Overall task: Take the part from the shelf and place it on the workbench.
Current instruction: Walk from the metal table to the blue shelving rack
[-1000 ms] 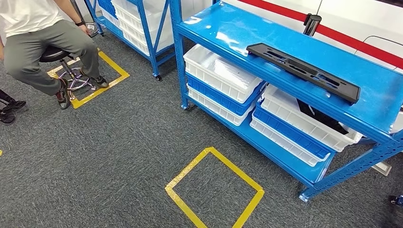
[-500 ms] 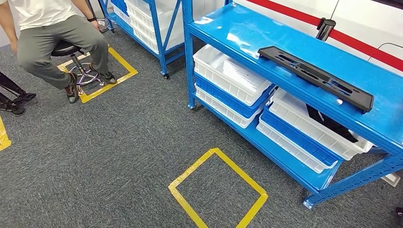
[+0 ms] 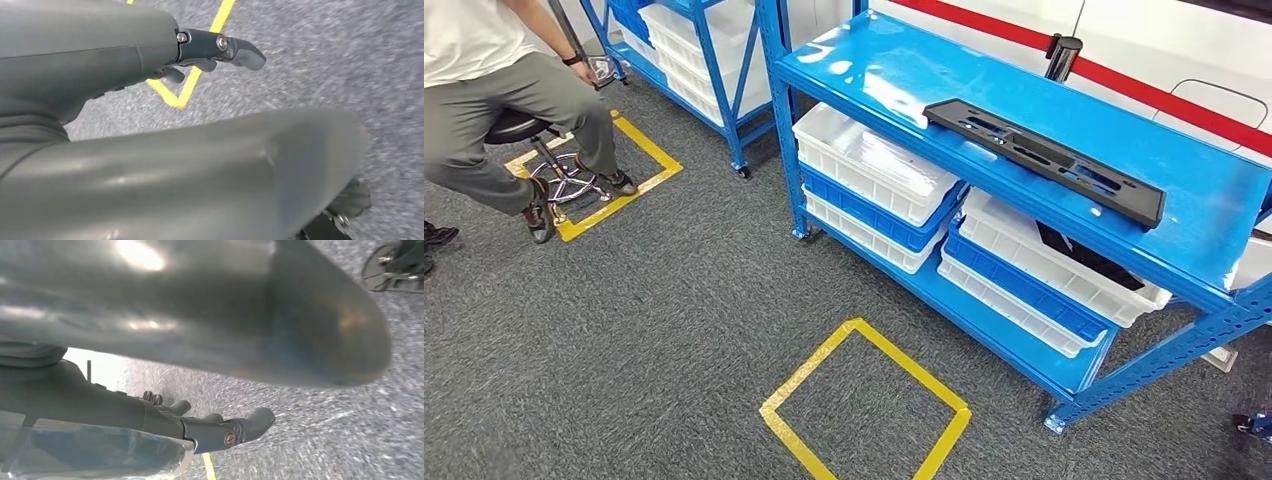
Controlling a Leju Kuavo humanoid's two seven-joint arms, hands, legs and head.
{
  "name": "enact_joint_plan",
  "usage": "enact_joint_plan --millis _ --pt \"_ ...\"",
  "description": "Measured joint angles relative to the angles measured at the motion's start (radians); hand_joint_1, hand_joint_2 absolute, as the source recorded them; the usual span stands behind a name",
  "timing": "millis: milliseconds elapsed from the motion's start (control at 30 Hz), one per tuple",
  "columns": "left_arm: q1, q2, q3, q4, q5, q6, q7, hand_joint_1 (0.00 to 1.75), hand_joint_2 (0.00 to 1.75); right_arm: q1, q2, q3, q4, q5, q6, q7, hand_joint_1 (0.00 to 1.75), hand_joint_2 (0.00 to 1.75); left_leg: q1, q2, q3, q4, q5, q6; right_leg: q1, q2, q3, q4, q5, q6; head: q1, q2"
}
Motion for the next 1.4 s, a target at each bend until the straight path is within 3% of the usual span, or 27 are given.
enact_joint_plan --millis 67,167,200,267,333,367,433,600,633,700,733,767,833,867,933,967,1000,1033,1133,1167,1233,1267,1300,1367,1400 --pt "-0.003 0.0 0.0 0.001 0.0 0.0 -0.002 0.0 0.0 -0.001 -0.001 0.0 0.0 0.002 0.001 0.0 0.0 0.0 -0.004 -0.008 0.024 -0.048 -0.008 0.009 0.008 0.004 0.001 0.002 -0.01 0.015 -0.001 0.0" --pt "-0.003 -0.001 0.001 0.001 0.001 0.001 -0.005 0.0 0.0 -0.001 -0.003 0.0 0.0 0.005 0.002 0.0 0.0 0.0 -0.012 -0.005 0.04 -0.059 -0.022 0.04 0.012 0.0 0.008 0.023 -0.017 0.031 0.0 0.0" --pt "-0.002 0.0 0.001 0.0 0.001 0.001 -0.006 0.0 0.0 -0.001 -0.003 0.0 0.0 0.006 0.002 0.0 0.0 0.0 -0.014 -0.004 0.05 -0.062 -0.026 0.05 0.012 -0.007 -0.008 0.054 -0.026 0.031 0.003 0.0" --pt "-0.001 0.001 0.001 0.0 0.001 0.002 -0.006 0.0 0.0 -0.003 -0.003 0.0 0.0 0.008 0.002 0.0 0.0 0.0 -0.018 0.0 0.065 -0.065 -0.037 0.063 0.009 -0.021 -0.083 0.18 -0.063 0.024 0.007 0.0" --pt "-0.001 0.002 0.002 0.0 0.001 0.002 -0.006 0.0 0.0 -0.003 -0.001 0.0 0.0 0.01 0.003 -0.001 0.0 0.0 -0.024 0.003 0.076 -0.065 -0.051 0.068 0.007 -0.026 -0.176 0.303 -0.097 0.022 0.008 0.0" --pt "0.0 0.002 0.002 0.0 0.001 0.002 -0.006 0.0 0.0 -0.001 -0.001 0.0 0.0 0.011 0.003 -0.001 0.0 0.0 -0.026 0.003 0.085 -0.065 -0.059 0.068 0.007 -0.027 -0.203 0.323 -0.097 0.026 0.009 0.0" --pt "0.001 0.002 0.002 0.001 0.001 0.001 -0.006 0.0 0.0 0.002 0.0 0.0 0.0 0.011 0.003 -0.001 0.0 0.0 -0.029 0.003 0.098 -0.065 -0.068 0.067 0.008 -0.027 -0.219 0.312 -0.081 0.035 0.009 0.0" --pt "0.002 0.002 0.002 0.001 0.001 0.001 -0.006 0.0 0.0 0.004 0.0 0.0 0.0 0.011 0.003 -0.001 0.0 0.0 -0.03 0.002 0.103 -0.065 -0.072 0.067 0.008 -0.027 -0.213 0.287 -0.067 0.037 0.01 0.0" --pt "0.002 0.002 0.002 0.001 0.001 0.001 -0.006 0.0 0.0 0.004 -0.001 0.0 0.0 0.011 0.003 -0.001 0.0 0.0 -0.03 0.002 0.109 -0.065 -0.077 0.066 0.008 -0.028 -0.202 0.252 -0.049 0.04 0.009 0.0" --pt "0.003 0.002 0.002 0.001 0.001 0.001 -0.006 0.0 0.0 0.007 -0.001 0.0 0.0 0.012 0.003 0.0 0.0 0.0 -0.032 0.003 0.126 -0.066 -0.093 0.061 0.01 -0.035 -0.167 0.133 0.023 0.043 0.009 0.0" --pt "0.002 0.002 0.002 0.002 0.001 0.001 -0.006 0.0 0.0 0.007 -0.002 0.0 0.0 0.012 0.003 0.0 0.0 0.0 -0.033 0.005 0.138 -0.066 -0.105 0.053 0.016 -0.04 -0.148 0.08 0.051 0.034 0.008 0.0" --pt "0.0 0.002 0.002 0.002 0.0 0.001 -0.006 0.0 0.0 0.006 -0.002 0.0 0.0 0.011 0.003 0.0 0.0 0.0 -0.031 0.007 0.136 -0.038 -0.11 0.044 0.018 -0.043 -0.122 0.047 0.063 0.015 0.006 0.0" --pt "-0.005 0.0 0.002 0.002 0.0 0.001 -0.007 0.0 0.0 0.003 -0.003 0.0 0.001 0.01 0.003 0.0 0.0 0.0 -0.025 0.01 0.093 0.071 -0.119 0.023 0.02 -0.04 -0.079 0.033 0.042 -0.027 0.001 0.0" --pt "-0.006 0.0 0.002 0.002 0.0 0.001 -0.007 0.0 0.0 0.002 -0.004 0.0 0.001 0.009 0.003 0.0 0.0 0.0 -0.022 0.01 0.048 0.143 -0.13 0.017 0.017 -0.036 -0.057 0.029 0.031 -0.037 0.0 0.0" --pt "-0.004 0.001 0.002 0.002 0.0 0.001 -0.007 0.0 0.0 0.002 -0.005 0.0 0.001 0.009 0.003 -0.001 0.0 0.0 -0.019 0.009 -0.035 0.223 -0.188 0.008 0.018 -0.029 -0.031 0.029 0.008 -0.04 0.0 0.0" --pt "-0.002 0.001 0.002 0.002 0.0 0.001 -0.007 0.0 0.0 0.003 -0.004 0.0 0.001 0.008 0.003 -0.001 0.0 0.0 -0.019 0.009 -0.063 0.225 -0.215 0.006 0.018 -0.025 -0.015 0.029 -0.005 -0.039 0.0 0.0" --pt "0.0 0.002 0.002 0.003 0.0 0.001 -0.007 0.0 0.0 0.004 -0.003 0.0 0.001 0.008 0.003 -0.001 0.0 0.0 -0.02 0.009 -0.081 0.203 -0.223 0.006 0.018 -0.021 0.003 0.028 -0.019 -0.038 -0.001 0.0" --pt "0.002 0.003 0.002 0.003 0.0 0.001 -0.006 0.0 0.0 0.006 -0.002 0.0 0.001 0.007 0.003 -0.001 0.0 0.0 -0.021 0.009 -0.086 0.158 -0.198 0.01 0.018 -0.018 0.019 0.028 -0.034 -0.036 -0.001 0.0" --pt "0.005 0.007 0.003 0.006 0.001 0.002 -0.006 0.0 0.0 0.005 0.004 0.0 0.001 0.007 0.003 -0.001 0.0 0.0 -0.03 0.003 -0.078 0.013 -0.007 0.035 0.021 -0.011 0.055 0.022 -0.077 -0.025 0.0 0.0" --pt "0.005 0.008 0.003 0.007 0.001 0.002 -0.006 0.0 0.0 0.004 0.006 0.0 0.001 0.006 0.003 -0.001 0.0 0.0 -0.035 0.0 -0.072 -0.008 0.03 0.042 0.023 -0.009 0.067 0.017 -0.084 -0.02 0.0 0.0" --pt "0.003 0.008 0.002 0.006 0.001 0.002 -0.008 0.0 0.0 0.001 0.005 0.0 0.001 0.004 0.003 -0.001 0.0 0.0 -0.037 -0.003 -0.047 -0.026 0.031 0.056 0.03 -0.009 0.079 0.025 -0.075 0.002 -0.001 0.0" --pt "0.004 0.007 0.003 0.005 0.001 0.001 -0.009 0.0 0.0 0.001 0.004 0.0 0.001 0.003 0.002 -0.001 0.0 0.0 -0.037 -0.004 -0.029 -0.038 0.027 0.063 0.031 -0.011 0.071 0.056 -0.061 0.012 -0.001 0.0" --pt "0.004 0.007 0.003 0.005 0.001 0.001 -0.01 0.0 0.0 0.001 0.003 0.0 0.001 0.002 0.002 0.0 0.0 0.0 -0.035 -0.004 -0.01 -0.049 0.023 0.07 0.031 -0.015 0.043 0.108 -0.048 0.02 -0.001 0.0" --pt "0.004 0.006 0.003 0.004 0.0 0.0 -0.01 0.0 0.0 -0.001 0.003 0.0 0.001 0.001 0.001 0.0 0.0 0.0 -0.032 -0.005 0.023 -0.061 0.007 0.059 0.031 -0.025 -0.043 0.237 -0.059 0.013 0.001 0.0" --pt "0.004 0.006 0.003 0.004 -0.001 0.0 -0.01 0.0 0.0 -0.001 0.002 0.0 0.001 0.001 0.001 0.0 0.0 0.0 -0.03 -0.006 0.036 -0.062 -0.004 0.049 0.033 -0.028 -0.088 0.282 -0.087 0.003 0.002 0.0"
